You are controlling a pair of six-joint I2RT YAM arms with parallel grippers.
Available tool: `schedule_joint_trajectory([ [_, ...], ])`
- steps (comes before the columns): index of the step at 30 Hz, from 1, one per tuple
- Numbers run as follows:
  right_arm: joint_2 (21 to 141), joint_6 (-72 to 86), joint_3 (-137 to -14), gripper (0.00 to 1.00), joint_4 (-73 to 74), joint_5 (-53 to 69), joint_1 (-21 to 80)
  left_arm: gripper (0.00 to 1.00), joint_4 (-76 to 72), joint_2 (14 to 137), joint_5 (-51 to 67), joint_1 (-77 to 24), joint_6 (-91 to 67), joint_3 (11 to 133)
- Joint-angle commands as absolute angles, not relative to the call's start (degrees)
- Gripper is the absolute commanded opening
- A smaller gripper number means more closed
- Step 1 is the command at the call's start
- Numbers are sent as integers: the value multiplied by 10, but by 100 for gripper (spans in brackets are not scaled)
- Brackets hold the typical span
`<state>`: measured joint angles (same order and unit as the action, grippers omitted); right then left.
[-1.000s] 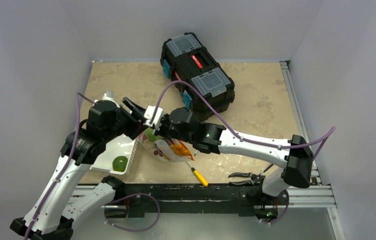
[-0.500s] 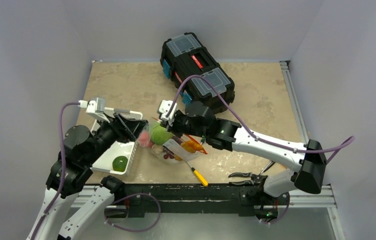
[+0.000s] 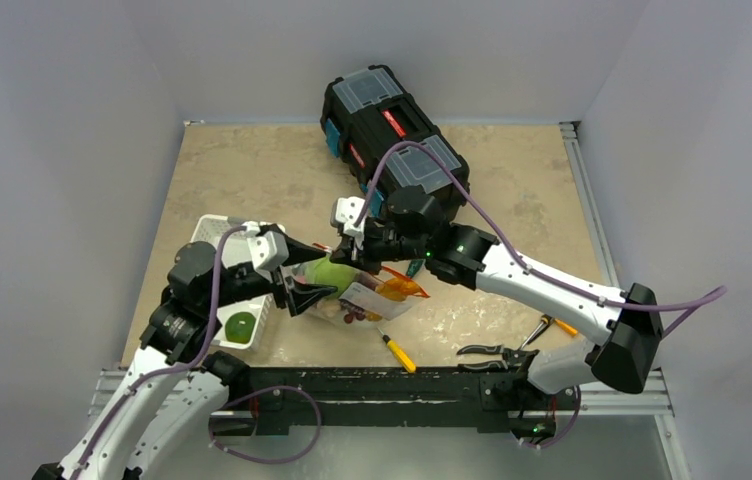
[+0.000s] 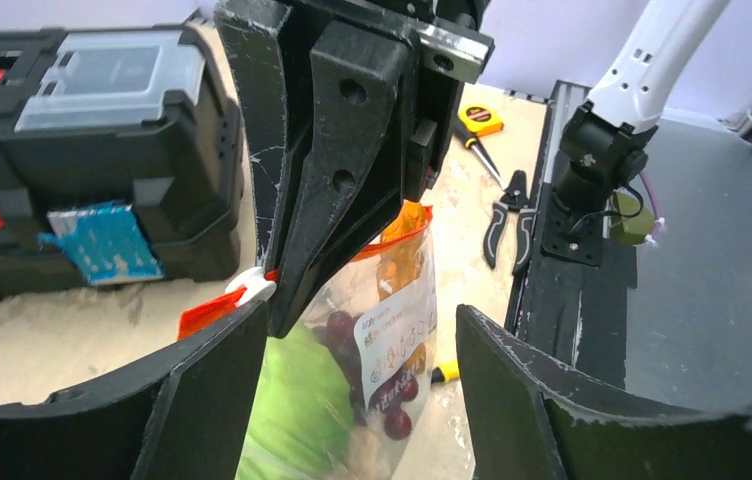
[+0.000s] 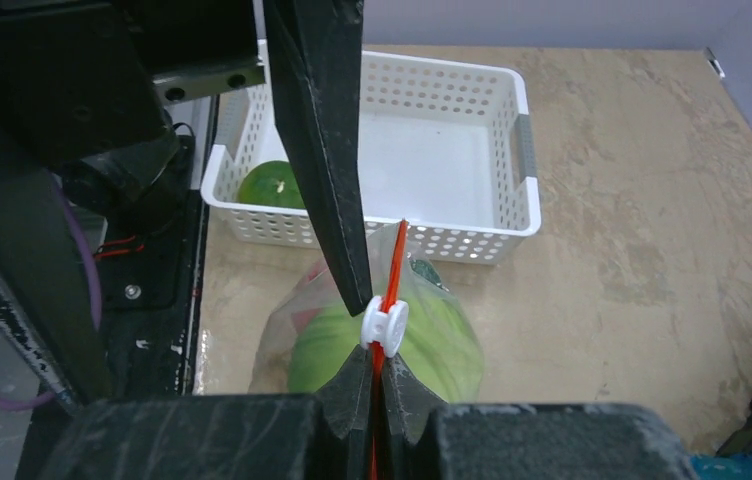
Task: Place the food in the zip-top bag and seal the zipper
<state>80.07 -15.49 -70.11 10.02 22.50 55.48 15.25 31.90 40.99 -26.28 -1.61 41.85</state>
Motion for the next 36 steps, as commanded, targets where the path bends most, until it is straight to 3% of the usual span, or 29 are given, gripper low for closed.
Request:
schedule_joint_trajectory([
  [1,759,-180,-699,0,62,301,552,69,0,293,477,-262,-26,385],
  [12,722,-202,-663,0,41,325,552,71,44,168,441,-262,-21,351],
  [19,706,-222,-653,0,43,371,551,64,85,228,488,-262,-5,387],
  [27,715,-233,-662,0,64,384,552,71,22,235,435,-261,-33,366],
  [34,720,-233,-666,0,64,384,552,65,38,249,449,-261,-21,373],
  [36,721,-233,-667,0,64,384,552,54,34,259,478,-261,-20,376],
])
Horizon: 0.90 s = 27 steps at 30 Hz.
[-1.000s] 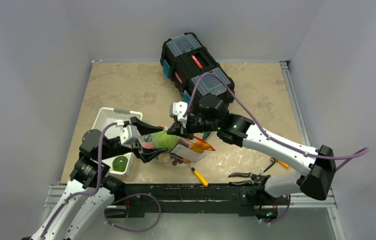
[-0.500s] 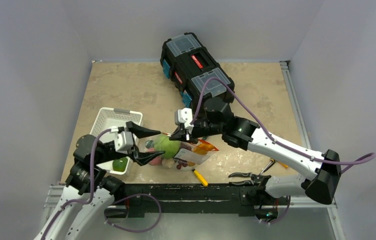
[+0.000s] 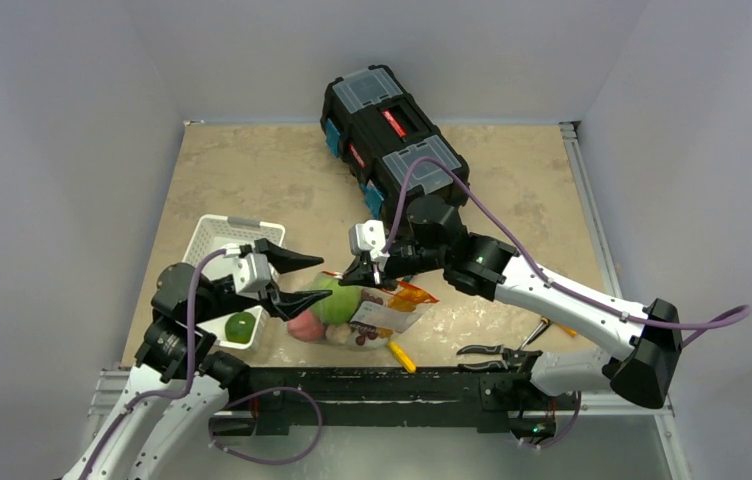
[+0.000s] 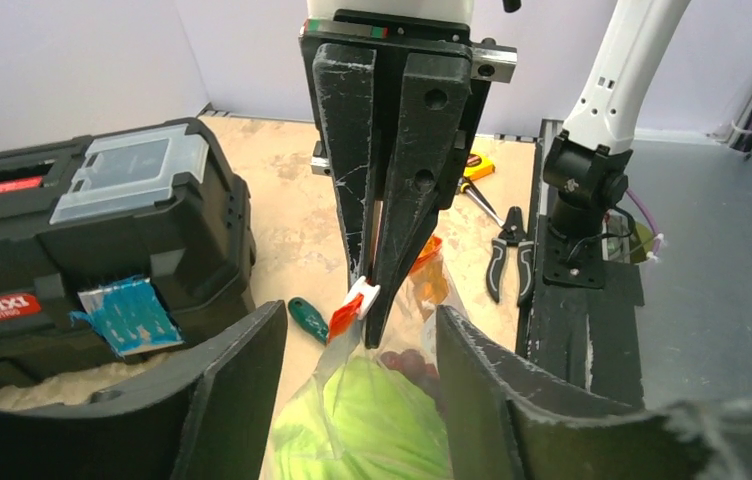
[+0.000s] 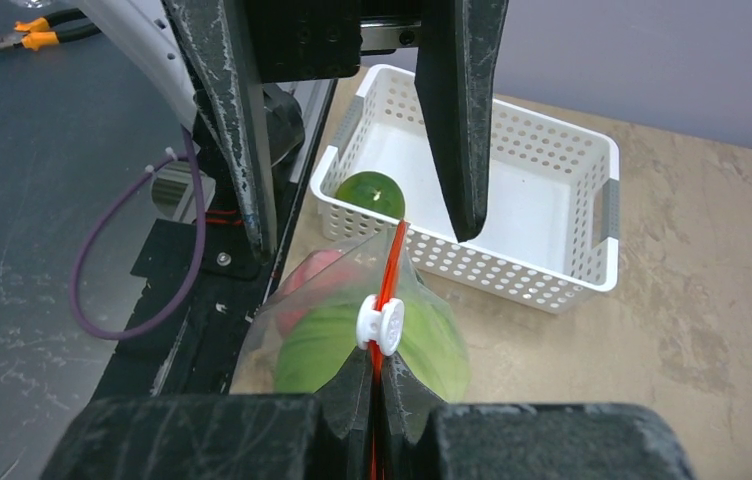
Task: Place the food in the zip-top bag and seal the zipper
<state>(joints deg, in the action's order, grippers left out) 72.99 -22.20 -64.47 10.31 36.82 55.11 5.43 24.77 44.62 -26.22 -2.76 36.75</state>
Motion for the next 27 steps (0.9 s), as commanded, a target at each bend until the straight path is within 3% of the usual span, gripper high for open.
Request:
schedule_joint_trajectory([
  [1,721,-234,-667,0,63,385,552,45,41,267,491,-261,-15,381],
  [3,720,-234,-667,0,64,387,551,33,56,283,510,-261,-10,391],
  [12,718,-234,-664,0,62,384,552,14,28,299,541,-261,-30,381],
  [19,718,-234,-665,0,61,386,552,17,48,301,527,-261,-27,386],
  [23,718,-233,-667,0,61,390,552,2,45,299,505,-261,-29,384],
  [27,724,-224,-673,0,65,391,552,0,34,297,470,-261,-30,381],
])
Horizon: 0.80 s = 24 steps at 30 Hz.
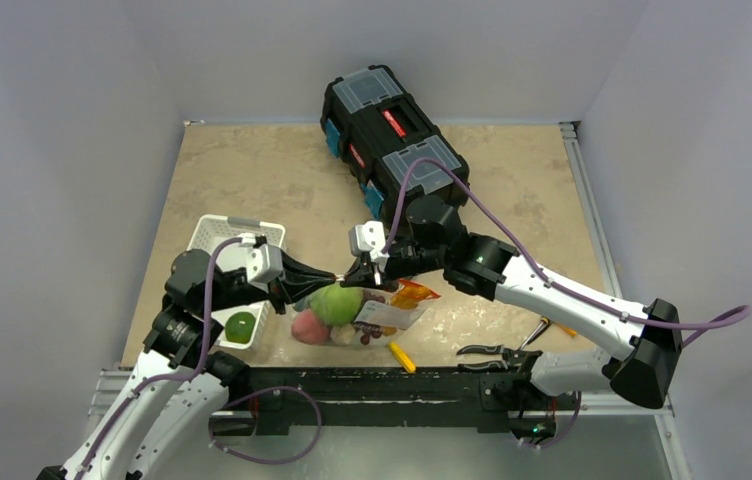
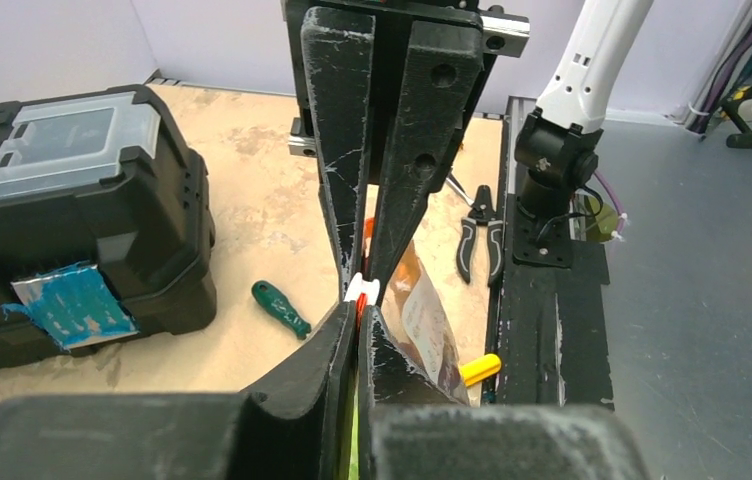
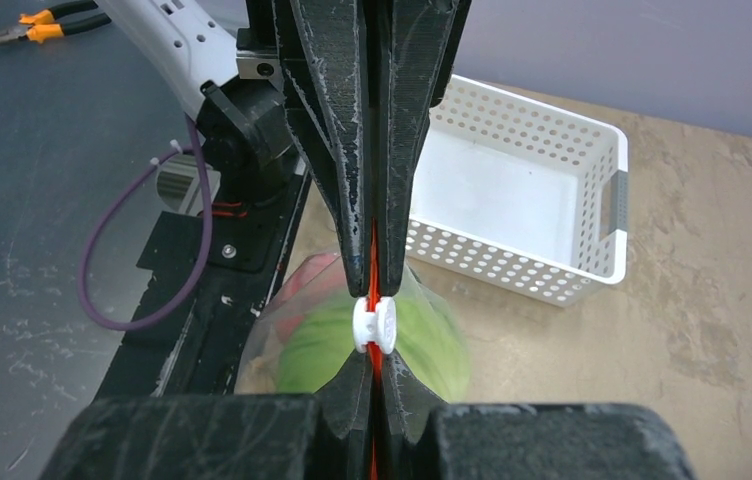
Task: Place the food in the zip-top bag and seal the zipper
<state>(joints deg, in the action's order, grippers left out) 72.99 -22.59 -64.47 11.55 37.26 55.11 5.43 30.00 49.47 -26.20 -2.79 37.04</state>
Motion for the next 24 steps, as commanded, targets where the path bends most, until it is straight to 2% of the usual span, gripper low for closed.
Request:
schedule_joint_trajectory([
  [1,726,-214,-675,0,64,386,552,0,43,299,460,-261,-31,385],
  [2,728,-207,-678,5,66,381,552,0,56,302,438,-261,-33,392],
  [4,729,-199,-681,37,74,374,551,0,84,310,406,-261,-31,402],
  [5,727,-198,-678,46,76,373,552,0,88,312,397,-261,-31,401],
  [7,720,-187,-663,57,61,366,552,0,80,312,382,-261,-44,395],
  [8,716,-180,-657,60,48,365,553,0,73,311,379,-261,-50,389],
  [12,724,-165,-658,59,29,364,552,0,34,296,380,-261,-64,365],
  [18,759,-174,-696,30,62,386,552,0,18,268,373,-261,-62,345],
  [20,762,-181,-700,28,68,385,552,0,20,264,371,-261,-61,344],
  [24,758,-179,-690,32,61,371,552,0,13,261,381,-261,-63,338],
])
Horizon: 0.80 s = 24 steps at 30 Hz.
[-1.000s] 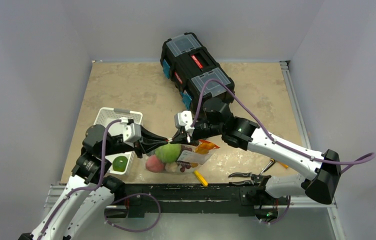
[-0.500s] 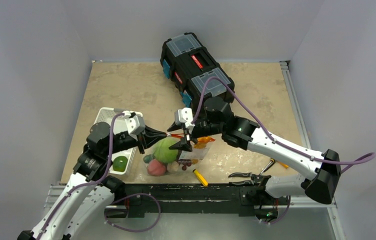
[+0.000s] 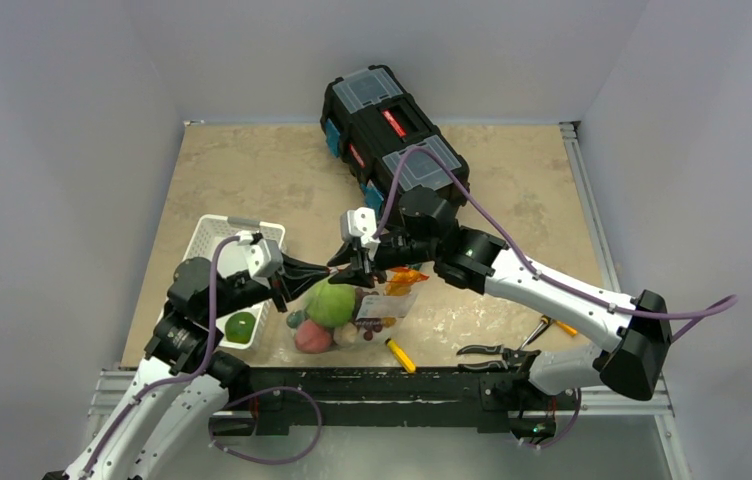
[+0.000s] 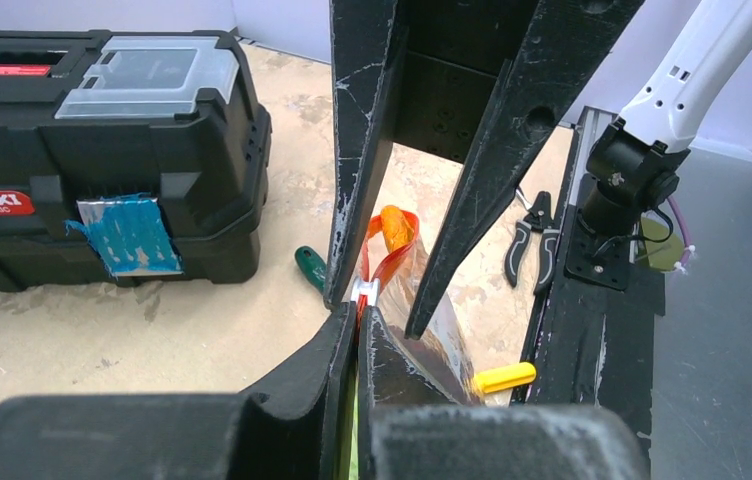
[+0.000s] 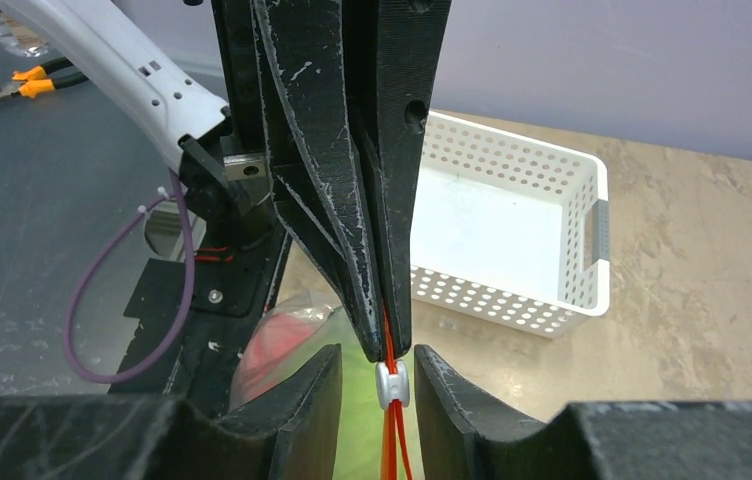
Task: Place the food in the zip-top bag and seal the zipper
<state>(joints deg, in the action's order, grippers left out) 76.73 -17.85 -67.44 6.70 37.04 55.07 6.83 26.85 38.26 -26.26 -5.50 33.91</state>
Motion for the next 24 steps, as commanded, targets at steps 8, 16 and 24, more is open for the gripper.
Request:
schedule_joint_trajectory([
  [8,759,-179,-688,22,72,365,552,0,10,261,396,-261,-63,337],
  [16,753,-188,-681,29,78,350,552,0,10,258,401,-261,-62,333],
  [24,759,-189,-687,17,85,344,552,0,9,253,405,-261,-63,331],
])
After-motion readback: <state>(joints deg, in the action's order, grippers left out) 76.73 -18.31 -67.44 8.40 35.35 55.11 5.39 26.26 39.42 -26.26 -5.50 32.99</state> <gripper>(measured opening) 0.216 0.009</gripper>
